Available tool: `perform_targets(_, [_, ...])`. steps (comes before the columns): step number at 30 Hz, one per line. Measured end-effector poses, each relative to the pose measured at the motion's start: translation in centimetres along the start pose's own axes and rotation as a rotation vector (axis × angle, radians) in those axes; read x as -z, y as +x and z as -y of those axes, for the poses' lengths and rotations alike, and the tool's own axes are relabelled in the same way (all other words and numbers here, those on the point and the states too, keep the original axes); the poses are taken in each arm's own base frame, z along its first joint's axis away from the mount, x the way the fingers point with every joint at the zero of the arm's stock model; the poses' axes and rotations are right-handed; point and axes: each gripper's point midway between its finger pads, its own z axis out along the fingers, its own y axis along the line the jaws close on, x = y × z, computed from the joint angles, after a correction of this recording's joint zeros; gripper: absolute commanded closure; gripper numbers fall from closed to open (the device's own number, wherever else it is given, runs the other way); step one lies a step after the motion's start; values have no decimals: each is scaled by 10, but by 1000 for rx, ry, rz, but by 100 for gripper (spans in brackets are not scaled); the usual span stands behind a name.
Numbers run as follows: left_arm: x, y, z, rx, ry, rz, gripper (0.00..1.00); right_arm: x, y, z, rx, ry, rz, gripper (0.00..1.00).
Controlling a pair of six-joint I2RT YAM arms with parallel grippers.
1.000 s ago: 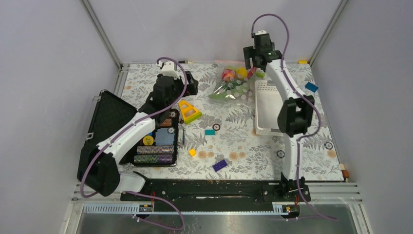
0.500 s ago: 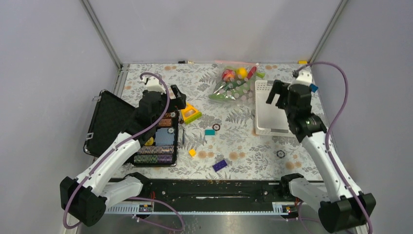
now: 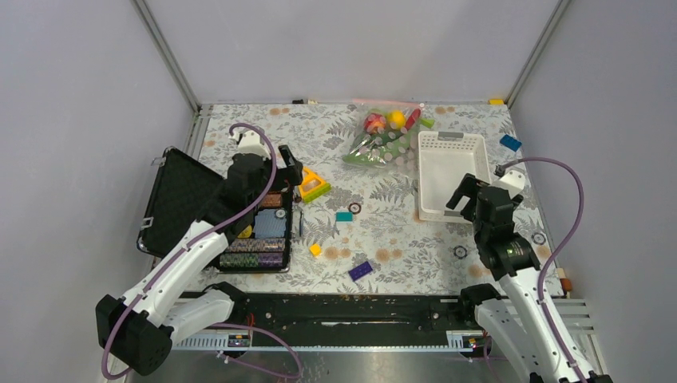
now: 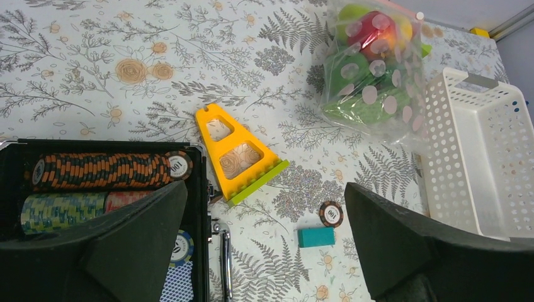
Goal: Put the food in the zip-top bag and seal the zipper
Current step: Reset both arms
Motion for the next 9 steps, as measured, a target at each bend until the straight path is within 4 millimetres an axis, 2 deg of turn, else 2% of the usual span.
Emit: perform_targets(9, [1, 4, -2, -4, -7, -14, 1, 8, -3, 15, -39, 37, 70, 0])
